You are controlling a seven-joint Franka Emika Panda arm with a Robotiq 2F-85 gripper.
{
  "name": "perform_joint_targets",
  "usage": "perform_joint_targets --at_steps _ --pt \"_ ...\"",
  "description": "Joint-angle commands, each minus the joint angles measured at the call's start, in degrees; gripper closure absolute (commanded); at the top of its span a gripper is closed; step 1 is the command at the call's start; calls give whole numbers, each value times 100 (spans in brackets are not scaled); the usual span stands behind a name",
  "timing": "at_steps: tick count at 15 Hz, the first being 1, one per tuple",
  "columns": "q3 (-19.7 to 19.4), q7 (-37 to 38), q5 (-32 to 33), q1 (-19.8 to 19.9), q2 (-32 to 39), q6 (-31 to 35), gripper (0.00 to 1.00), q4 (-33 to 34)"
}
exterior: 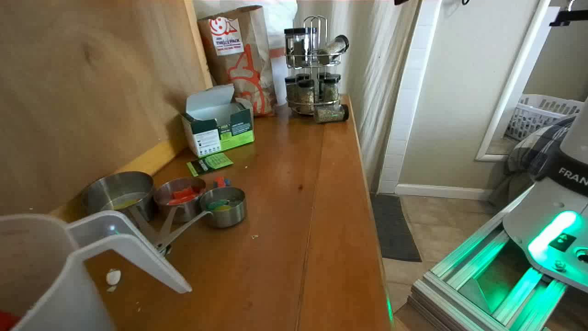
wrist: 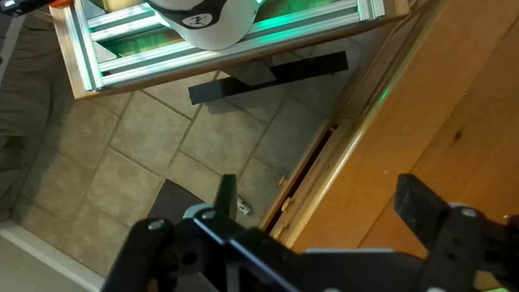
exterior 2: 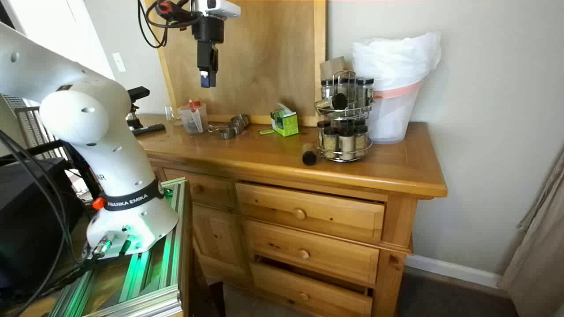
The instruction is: Put the green object into the box
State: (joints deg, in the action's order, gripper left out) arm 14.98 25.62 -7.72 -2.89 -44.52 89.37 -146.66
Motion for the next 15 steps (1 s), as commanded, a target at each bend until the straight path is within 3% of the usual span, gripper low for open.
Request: perform_joint_targets --at_steps 1,6,11,15 --pt "3 -5 0 8 1 -8 0 7" --pt "155 -487 -110 -391 32 346 0 -42" --pt "271 -1343 -330 -1085 283 626 0 -59" --pt "580 -1368 -256 -1316 741 1241 0 64"
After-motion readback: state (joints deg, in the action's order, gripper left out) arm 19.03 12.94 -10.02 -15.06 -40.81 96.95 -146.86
